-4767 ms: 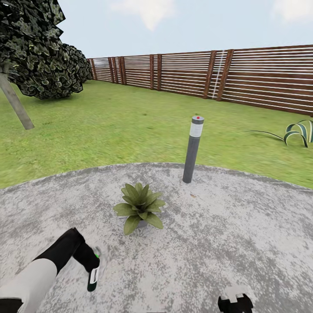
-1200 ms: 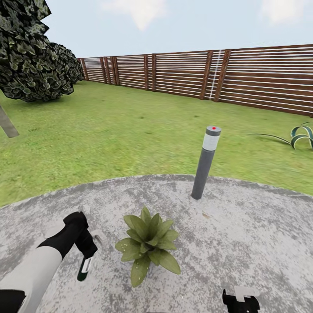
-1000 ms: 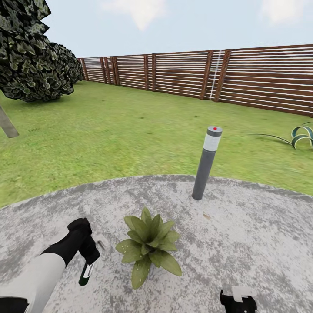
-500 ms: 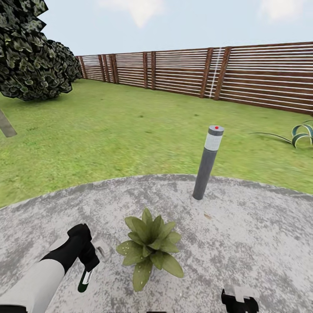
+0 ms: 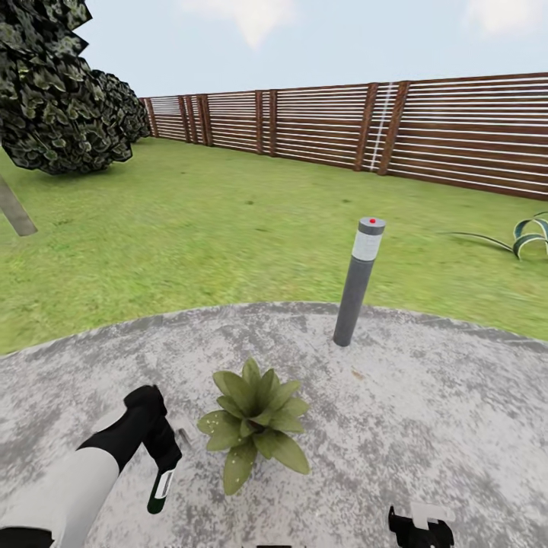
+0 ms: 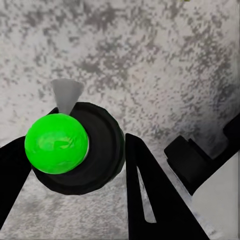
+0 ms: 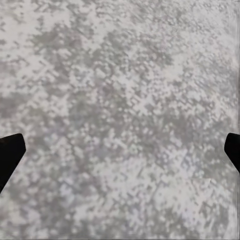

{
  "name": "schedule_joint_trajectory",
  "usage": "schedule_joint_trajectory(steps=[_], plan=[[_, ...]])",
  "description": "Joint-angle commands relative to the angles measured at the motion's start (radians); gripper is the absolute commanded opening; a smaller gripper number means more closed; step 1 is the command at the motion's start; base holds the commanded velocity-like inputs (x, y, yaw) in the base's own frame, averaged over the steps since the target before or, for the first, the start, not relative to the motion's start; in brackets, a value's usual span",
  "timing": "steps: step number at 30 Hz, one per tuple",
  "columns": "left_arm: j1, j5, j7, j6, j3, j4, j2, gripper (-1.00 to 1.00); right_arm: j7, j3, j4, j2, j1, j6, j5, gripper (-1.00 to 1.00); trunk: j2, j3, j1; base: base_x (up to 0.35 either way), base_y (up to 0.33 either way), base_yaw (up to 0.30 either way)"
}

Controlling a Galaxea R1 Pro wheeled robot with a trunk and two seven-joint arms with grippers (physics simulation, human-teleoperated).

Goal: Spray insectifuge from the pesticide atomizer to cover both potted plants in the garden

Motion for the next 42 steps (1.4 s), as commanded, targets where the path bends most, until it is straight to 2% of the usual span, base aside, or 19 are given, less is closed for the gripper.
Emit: schedule_joint_trajectory(steps=[1, 8, 11, 13, 17, 21, 29, 38, 40, 42], plan=[[-0.001, -0.004, -0.007, 0.01, -0.004, -0.001, 0.001, -1.0, -0.003, -0.007, 0.001, 0.0, -0.001, -0.003, 0.01, 1.0, 0.0, -0.001, 0.0, 0.069, -0.26, 0.251], [-0.008, -0.004, -0.01, 0.011, -0.004, -0.023, 0.006, -1.0, -0.003, -0.006, 0.001, 0.0, -0.001, -0.004, 0.01, 1.0, 0.0, -0.001, 0.0, 0.063, -0.115, 0.272], [-0.014, -0.006, -0.035, 0.011, -0.004, -0.05, 0.004, -1.0, -0.003, -0.006, 0.001, 0.001, -0.001, -0.004, 0.011, 1.0, 0.0, -0.001, 0.0, -0.181, -0.005, 0.215], [-0.016, -0.006, -0.067, 0.012, -0.019, -0.064, 0.002, -1.0, -0.003, -0.006, 0.001, 0.0, -0.001, -0.004, 0.012, 1.0, 0.0, -0.001, 0.0, -0.152, -0.001, 0.045], [-0.016, -0.006, -0.077, 0.013, -0.075, -0.066, -0.001, -1.0, -0.003, -0.006, 0.001, 0.0, -0.001, -0.004, 0.011, 1.0, 0.0, -0.001, 0.0, -0.031, 0.0, 0.009], [-0.016, -0.004, -0.08, 0.015, -0.085, -0.068, -0.011, -1.0, -0.005, -0.006, 0.001, 0.001, -0.001, -0.004, 0.012, 1.0, 0.0, -0.001, 0.0, -0.003, 0.0, 0.104], [-0.011, -0.003, -0.08, 0.022, -0.084, -0.078, -0.01, -1.0, -0.005, -0.006, 0.0, 0.0, -0.001, -0.005, 0.012, 1.0, 0.0, -0.001, 0.0, -0.047, -0.012, 0.237], [-0.01, -0.003, -0.066, 0.029, -0.078, -0.078, -0.003, -1.0, -0.003, -0.001, 0.003, -0.009, -0.001, -0.008, 0.015, 1.0, 0.0, -0.001, 0.0, -0.176, -0.004, 0.013], [-0.011, -0.003, -0.048, 0.029, -0.064, -0.078, 0.003, -1.0, -0.003, -0.001, 0.003, -0.009, -0.001, -0.008, 0.015, 1.0, 0.0, -0.001, 0.0, -0.006, 0.0, 0.0], [-0.004, -0.003, -0.012, 0.03, -0.026, -0.077, 0.005, -1.0, -0.003, -0.001, 0.003, -0.009, -0.001, -0.007, 0.015, 1.0, 0.0, -0.001, 0.0, -0.002, 0.0, 0.0]])
